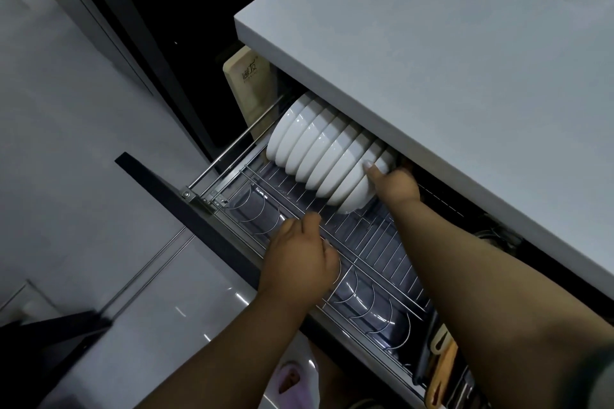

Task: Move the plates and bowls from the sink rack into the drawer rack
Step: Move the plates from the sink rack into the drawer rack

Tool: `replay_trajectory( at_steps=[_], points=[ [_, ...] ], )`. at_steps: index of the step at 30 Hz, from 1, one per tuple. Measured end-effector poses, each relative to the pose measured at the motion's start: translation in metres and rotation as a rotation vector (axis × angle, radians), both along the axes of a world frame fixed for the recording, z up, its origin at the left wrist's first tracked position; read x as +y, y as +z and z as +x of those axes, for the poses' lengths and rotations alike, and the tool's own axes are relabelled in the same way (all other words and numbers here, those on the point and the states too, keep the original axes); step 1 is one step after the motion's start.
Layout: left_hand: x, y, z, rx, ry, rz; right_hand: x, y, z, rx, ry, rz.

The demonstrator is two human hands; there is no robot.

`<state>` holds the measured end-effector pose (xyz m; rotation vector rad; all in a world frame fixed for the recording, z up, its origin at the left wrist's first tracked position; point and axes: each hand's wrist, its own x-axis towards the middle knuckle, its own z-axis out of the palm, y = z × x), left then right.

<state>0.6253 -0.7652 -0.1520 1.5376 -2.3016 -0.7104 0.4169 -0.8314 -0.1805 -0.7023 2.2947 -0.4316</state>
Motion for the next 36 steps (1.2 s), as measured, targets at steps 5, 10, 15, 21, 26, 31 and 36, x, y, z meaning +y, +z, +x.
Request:
replay_trajectory(
  at_steps=[5, 10, 15, 21, 26, 31, 36],
  points=[
    [-0.001, 0.004, 0.0, -0.009, -0.024, -0.003, 0.034, 0.009, 0.012, -0.06, -0.026, -0.077],
    [0.003, 0.02, -0.001, 0.009, -0.033, 0.097, 0.084, 0.023, 0.025, -0.088, 0.087, -0.136],
    [0.032, 0.051, -0.012, 0.041, -0.073, 0.127, 0.135, 0.059, 0.021, -0.072, 0.035, -0.253],
    [0.079, 0.086, -0.028, 0.067, -0.208, 0.13, 0.203, 0.107, 0.013, -0.05, -0.069, -0.439],
    [0.115, 0.113, -0.058, 0.095, -0.332, 0.112, 0.271, 0.143, -0.002, -0.007, -0.164, -0.495],
    [0.161, 0.131, -0.105, 0.135, -0.467, 0.107, 0.343, 0.167, -0.025, 0.047, -0.305, -0.526],
    [0.212, 0.157, -0.156, 0.164, -0.624, 0.097, 0.41, 0.183, -0.054, 0.102, -0.447, -0.578]
  ],
)
